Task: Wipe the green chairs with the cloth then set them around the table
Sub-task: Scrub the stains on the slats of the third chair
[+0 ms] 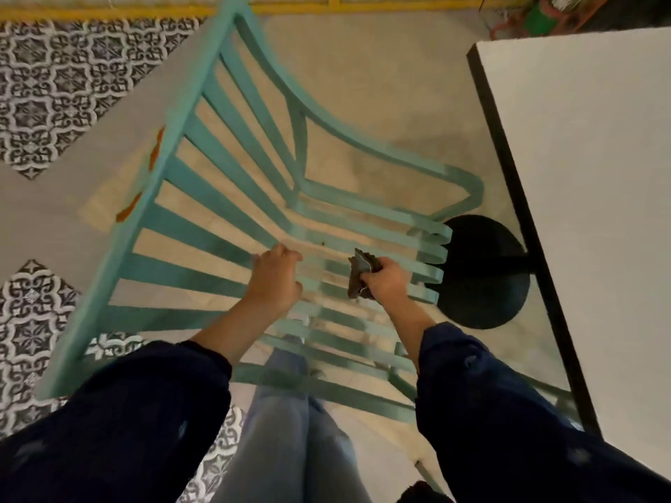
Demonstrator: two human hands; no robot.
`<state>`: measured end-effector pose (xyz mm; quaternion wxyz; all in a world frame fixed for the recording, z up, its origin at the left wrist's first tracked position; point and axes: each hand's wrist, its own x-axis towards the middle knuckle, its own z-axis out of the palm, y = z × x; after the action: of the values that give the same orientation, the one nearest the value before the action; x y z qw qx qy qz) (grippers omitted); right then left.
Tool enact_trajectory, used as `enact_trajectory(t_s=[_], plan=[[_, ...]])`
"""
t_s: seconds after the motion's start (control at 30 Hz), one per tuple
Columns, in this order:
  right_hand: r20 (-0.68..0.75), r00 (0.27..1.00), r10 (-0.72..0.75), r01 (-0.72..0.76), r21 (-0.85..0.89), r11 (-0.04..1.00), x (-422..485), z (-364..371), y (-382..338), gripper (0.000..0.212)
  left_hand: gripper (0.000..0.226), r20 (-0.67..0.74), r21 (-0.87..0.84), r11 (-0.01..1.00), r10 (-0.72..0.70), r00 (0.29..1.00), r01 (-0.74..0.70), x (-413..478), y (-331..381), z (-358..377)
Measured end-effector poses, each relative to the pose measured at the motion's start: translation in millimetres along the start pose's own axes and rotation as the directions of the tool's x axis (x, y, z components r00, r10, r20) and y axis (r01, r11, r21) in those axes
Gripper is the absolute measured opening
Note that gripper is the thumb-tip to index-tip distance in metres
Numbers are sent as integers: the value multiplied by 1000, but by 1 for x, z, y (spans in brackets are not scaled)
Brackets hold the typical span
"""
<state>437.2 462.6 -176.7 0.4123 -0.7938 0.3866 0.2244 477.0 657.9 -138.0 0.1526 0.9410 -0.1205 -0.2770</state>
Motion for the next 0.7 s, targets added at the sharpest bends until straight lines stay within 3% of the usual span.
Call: enact_trajectory(t_s=[0.1, 0.3, 0.47, 0.57, 0.7], plan=[[-2, 999, -50, 50, -87, 995, 45, 27, -5, 25, 50, 124, 366, 928, 29, 992, -73, 33, -22, 20], [-77, 992, -97, 79, -206, 975, 126, 75, -16, 22, 47, 219, 675, 732, -79, 973, -93, 65, -47, 34], [-81, 997, 1, -20, -233, 972, 180, 102, -9, 25, 58, 154, 654, 755, -76, 985, -44, 73, -55, 45], [-74, 996, -55, 32, -274, 961, 166, 119, -13, 26, 60, 128, 609, 793, -62, 990, -29, 72, -59, 49], [-93, 996, -8, -10, -191, 982, 150, 143, -10, 31, 55, 113, 568, 822, -23, 993, -46, 64, -65, 56]])
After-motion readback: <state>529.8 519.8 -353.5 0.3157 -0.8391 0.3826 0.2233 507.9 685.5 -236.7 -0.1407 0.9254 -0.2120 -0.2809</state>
